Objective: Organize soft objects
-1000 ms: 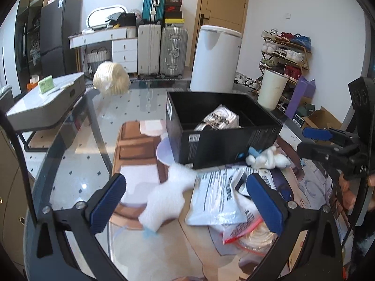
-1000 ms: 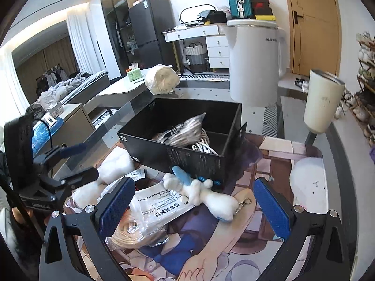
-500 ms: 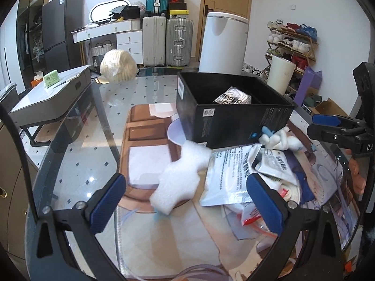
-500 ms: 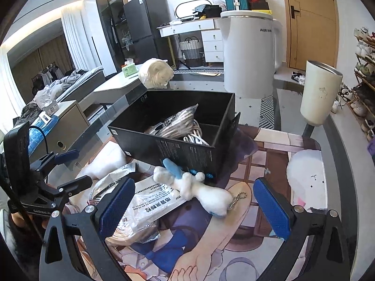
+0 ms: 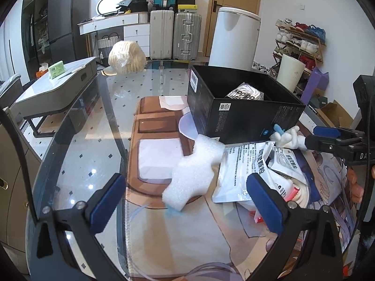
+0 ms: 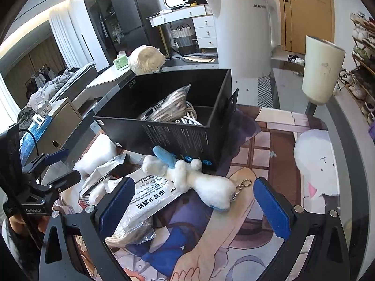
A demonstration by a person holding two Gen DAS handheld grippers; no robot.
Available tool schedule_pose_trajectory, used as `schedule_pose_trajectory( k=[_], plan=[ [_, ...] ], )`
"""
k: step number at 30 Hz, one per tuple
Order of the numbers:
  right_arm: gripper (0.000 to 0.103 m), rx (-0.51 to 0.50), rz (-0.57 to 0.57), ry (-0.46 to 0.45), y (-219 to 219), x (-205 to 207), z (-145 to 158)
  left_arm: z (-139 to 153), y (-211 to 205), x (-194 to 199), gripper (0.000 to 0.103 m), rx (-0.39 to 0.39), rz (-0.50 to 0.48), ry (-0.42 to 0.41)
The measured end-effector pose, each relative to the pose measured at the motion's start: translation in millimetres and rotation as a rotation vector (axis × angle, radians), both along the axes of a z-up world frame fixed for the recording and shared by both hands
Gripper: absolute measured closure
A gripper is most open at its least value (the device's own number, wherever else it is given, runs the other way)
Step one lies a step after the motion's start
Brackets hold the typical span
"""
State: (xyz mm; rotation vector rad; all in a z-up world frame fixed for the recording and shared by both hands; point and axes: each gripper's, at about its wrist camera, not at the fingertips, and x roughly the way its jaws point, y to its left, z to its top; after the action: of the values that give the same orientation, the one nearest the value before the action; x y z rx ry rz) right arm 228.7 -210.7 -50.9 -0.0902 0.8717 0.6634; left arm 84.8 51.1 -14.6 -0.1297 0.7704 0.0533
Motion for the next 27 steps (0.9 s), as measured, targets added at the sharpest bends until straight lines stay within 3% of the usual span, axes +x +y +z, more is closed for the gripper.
schedule_pose_trajectory(
  k=[19, 27],
  plan=[
    [0.001, -0.026, -0.063, 0.088, 24, 12, -27, -1, 6, -1, 0.0, -0.015, -0.001, 0.003],
    [0.001, -0.042, -0.098, 0.071, 30, 16, -29, -2, 5, 0, 0.0, -0.008, -0.007, 0.008]
  ],
)
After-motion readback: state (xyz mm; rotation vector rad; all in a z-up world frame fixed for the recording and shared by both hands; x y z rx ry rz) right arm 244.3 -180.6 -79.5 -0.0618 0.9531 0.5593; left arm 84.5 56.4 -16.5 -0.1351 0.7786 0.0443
